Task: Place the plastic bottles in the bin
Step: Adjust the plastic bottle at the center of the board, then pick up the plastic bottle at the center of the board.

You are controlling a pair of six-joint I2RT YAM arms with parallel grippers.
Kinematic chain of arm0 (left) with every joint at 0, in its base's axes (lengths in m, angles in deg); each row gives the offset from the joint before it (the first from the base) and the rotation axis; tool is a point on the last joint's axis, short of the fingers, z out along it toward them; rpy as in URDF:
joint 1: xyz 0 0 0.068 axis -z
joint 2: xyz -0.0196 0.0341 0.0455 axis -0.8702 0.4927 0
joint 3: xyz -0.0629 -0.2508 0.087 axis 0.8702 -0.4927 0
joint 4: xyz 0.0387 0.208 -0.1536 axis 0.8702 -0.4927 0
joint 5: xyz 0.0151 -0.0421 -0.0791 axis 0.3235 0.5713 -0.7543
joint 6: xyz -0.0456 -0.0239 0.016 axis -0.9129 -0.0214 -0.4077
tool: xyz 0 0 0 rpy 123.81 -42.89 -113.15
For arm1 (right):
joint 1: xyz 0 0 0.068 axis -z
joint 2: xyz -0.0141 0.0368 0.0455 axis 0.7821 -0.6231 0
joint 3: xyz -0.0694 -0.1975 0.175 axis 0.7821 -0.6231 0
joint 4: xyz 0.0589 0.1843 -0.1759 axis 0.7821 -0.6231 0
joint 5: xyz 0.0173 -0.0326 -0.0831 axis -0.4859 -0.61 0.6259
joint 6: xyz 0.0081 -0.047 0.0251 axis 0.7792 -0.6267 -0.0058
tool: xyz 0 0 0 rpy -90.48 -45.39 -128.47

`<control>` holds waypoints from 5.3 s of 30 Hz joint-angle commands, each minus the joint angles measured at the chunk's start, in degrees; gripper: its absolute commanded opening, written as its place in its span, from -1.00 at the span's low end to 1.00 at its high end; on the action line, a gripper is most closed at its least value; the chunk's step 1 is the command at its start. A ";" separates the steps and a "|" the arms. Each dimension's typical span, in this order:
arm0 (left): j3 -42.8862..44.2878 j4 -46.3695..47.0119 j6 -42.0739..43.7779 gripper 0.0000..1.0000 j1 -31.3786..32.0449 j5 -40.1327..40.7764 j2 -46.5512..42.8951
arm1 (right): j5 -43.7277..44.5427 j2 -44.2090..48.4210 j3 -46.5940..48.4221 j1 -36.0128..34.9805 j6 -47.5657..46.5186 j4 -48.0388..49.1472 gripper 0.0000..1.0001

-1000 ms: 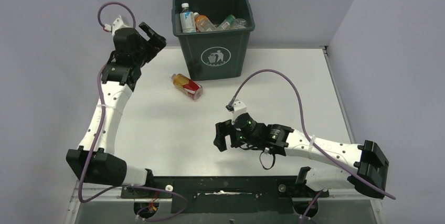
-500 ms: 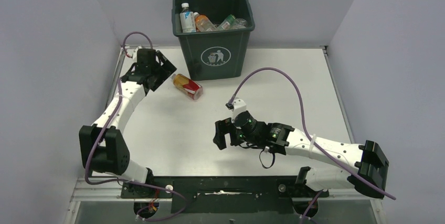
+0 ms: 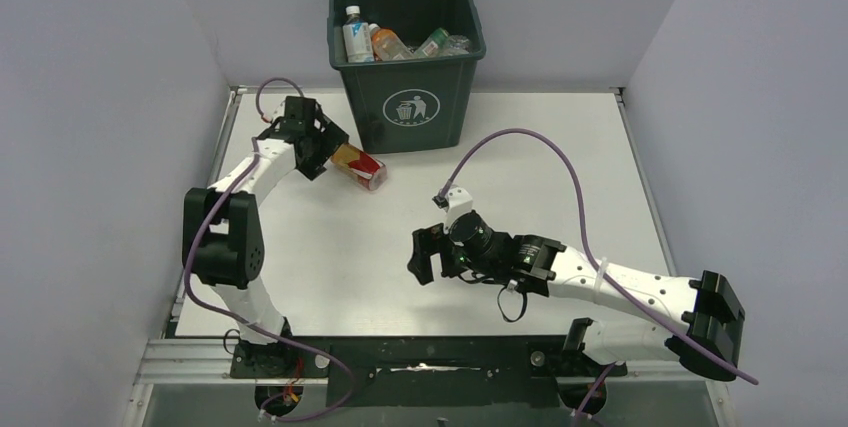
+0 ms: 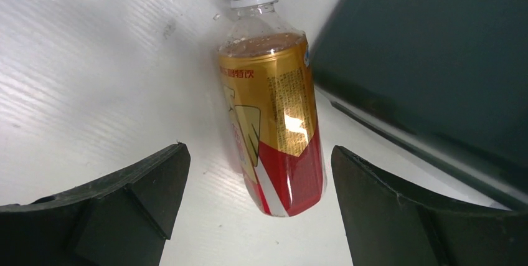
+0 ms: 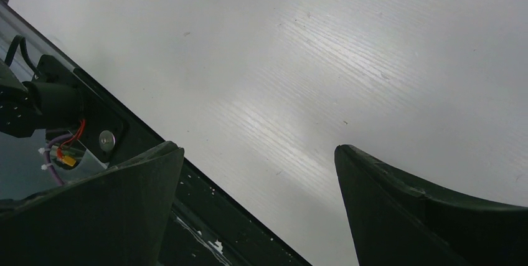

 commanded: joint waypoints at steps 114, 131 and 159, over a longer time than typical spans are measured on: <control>-18.20 11.18 35.86 0.70 12.65 -18.26 -15.27 | -0.26 1.96 -4.89 1.20 2.00 5.39 0.96; -18.10 8.73 42.10 0.71 17.45 -21.51 -12.81 | -0.18 2.59 -5.83 1.27 2.12 5.80 0.96; -14.66 4.72 42.01 0.73 24.29 -12.95 -7.96 | -0.99 3.80 -7.03 2.95 2.63 5.73 0.96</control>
